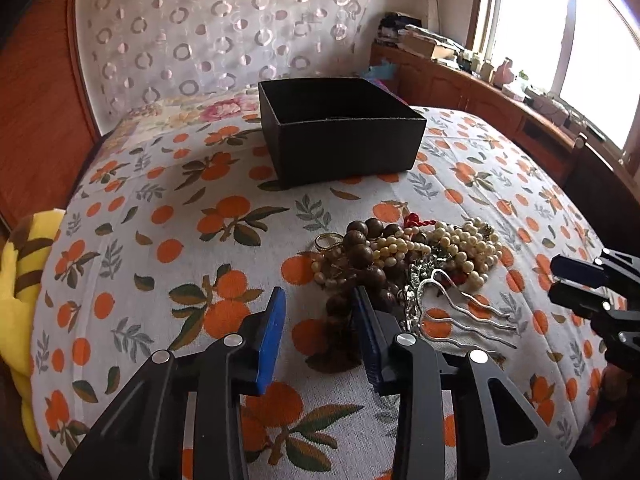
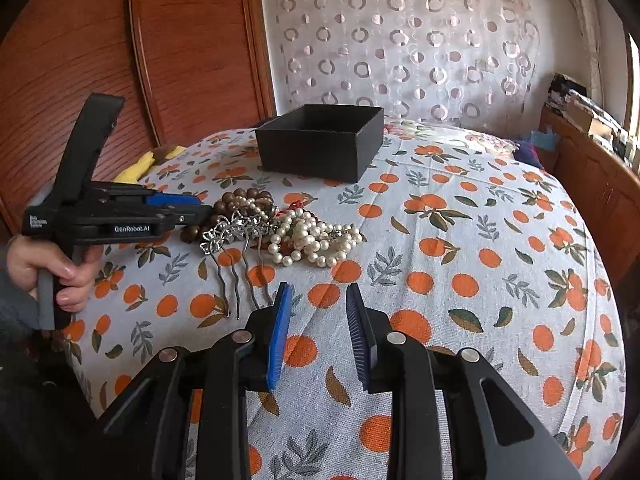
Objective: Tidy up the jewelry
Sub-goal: 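Return the left tool to the pile and grasp the wooden bead bracelet, lifting it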
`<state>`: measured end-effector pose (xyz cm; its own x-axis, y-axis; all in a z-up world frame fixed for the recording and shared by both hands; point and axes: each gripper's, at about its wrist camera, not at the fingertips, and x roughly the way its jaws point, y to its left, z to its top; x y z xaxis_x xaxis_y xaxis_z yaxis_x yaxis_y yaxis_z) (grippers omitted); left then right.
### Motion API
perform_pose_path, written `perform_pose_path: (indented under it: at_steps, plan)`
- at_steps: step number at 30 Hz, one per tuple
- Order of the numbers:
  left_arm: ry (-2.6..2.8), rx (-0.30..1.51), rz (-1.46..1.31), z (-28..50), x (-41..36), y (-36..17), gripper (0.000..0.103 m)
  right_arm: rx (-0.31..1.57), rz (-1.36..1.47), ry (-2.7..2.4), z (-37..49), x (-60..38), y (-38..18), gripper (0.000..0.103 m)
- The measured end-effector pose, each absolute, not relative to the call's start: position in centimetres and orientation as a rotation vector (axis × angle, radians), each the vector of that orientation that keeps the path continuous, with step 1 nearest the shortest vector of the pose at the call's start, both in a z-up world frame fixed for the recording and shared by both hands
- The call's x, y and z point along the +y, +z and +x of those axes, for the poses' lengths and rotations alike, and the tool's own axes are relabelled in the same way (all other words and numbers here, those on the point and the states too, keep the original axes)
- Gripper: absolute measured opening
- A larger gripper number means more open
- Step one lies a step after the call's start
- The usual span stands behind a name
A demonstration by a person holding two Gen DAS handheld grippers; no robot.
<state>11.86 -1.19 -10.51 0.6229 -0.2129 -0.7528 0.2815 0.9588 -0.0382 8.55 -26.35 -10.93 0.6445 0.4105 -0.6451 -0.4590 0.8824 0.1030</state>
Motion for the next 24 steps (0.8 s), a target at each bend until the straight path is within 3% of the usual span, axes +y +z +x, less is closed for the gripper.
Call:
perform_pose_path:
  at_steps: [4,11,24]
  plan:
    - [-0.288,0.857,0.098,11.7,-1.2,-10.5,0.033,0.708,-0.073,0.485,8.4,-26.4,-10.9,0.031]
    - [-0.311,0.848,0.072,10.4,-0.9,-10.3,0.02,0.713,-0.073,0.48,8.6,-26.4,-11.0,0.031]
    - [-0.314,0.866,0.065,11.5,-0.6,-10.9,0.022,0.72,-0.071,0.48,8.8,-26.4,-11.2,0.031]
